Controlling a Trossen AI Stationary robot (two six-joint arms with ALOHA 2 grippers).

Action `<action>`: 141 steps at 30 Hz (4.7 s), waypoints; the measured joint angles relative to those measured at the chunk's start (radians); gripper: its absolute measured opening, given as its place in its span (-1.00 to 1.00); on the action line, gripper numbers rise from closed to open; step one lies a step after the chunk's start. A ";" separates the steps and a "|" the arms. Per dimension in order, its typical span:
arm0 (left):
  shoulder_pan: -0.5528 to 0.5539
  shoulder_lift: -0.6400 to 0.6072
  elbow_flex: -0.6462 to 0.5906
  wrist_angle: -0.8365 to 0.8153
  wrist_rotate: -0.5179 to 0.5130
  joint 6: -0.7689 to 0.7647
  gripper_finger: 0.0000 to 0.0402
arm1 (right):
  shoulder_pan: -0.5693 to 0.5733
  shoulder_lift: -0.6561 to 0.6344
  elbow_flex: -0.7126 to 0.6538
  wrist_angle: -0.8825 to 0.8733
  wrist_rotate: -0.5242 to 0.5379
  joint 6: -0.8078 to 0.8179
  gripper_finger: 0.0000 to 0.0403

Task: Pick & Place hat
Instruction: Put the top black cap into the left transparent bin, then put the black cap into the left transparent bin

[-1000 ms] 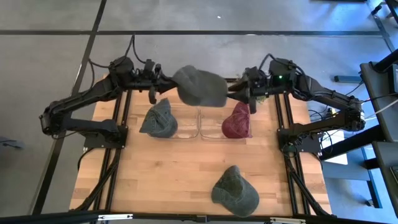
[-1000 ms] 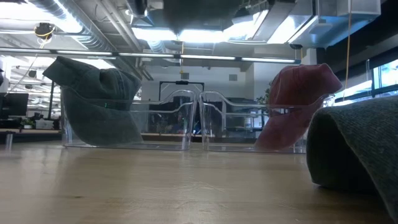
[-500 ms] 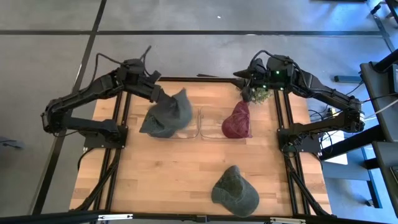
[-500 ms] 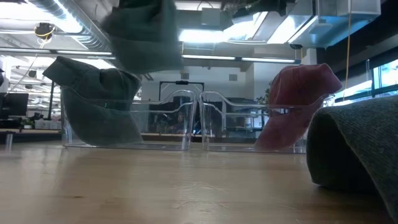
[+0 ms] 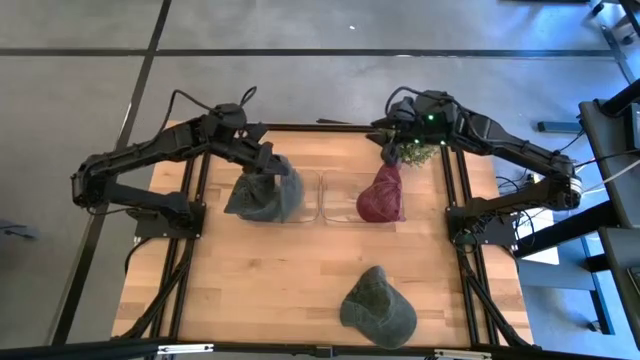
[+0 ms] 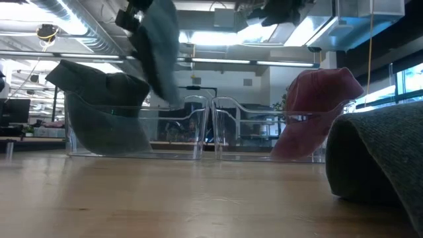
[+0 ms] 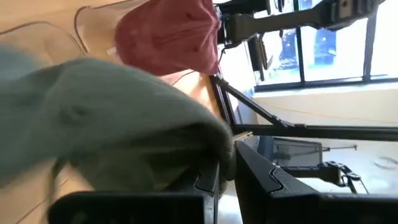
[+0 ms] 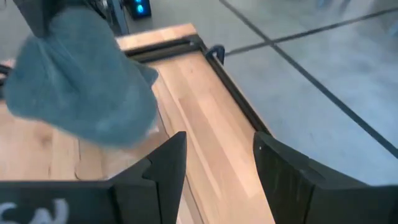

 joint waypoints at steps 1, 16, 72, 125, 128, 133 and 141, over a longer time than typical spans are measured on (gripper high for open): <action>0.000 -0.001 0.000 -0.005 0.009 0.000 -0.88 | 0.000 0.007 0.000 -0.006 0.000 -0.005 -0.08; 0.041 0.004 0.000 -0.059 0.238 0.227 -0.88 | 0.000 0.102 -0.001 0.008 0.001 -0.059 -0.08; -0.017 0.402 0.602 -0.930 -0.142 1.141 -0.88 | 0.000 0.078 -0.001 0.050 0.022 0.025 -0.08; -0.028 0.459 0.597 -1.027 -0.373 1.168 -0.23 | 0.000 0.076 0.000 0.023 0.016 0.000 -0.08; -0.009 0.399 0.594 -0.992 -0.348 1.141 -0.20 | 0.002 0.073 0.000 0.031 0.001 0.005 -0.08; -0.007 0.257 0.506 -0.660 -0.219 1.122 -0.20 | 0.069 0.075 0.001 -0.013 -0.095 0.031 -0.08; -0.042 0.061 0.227 -0.153 -0.210 1.079 -0.22 | 0.291 0.078 0.001 -0.180 0.060 0.268 -0.08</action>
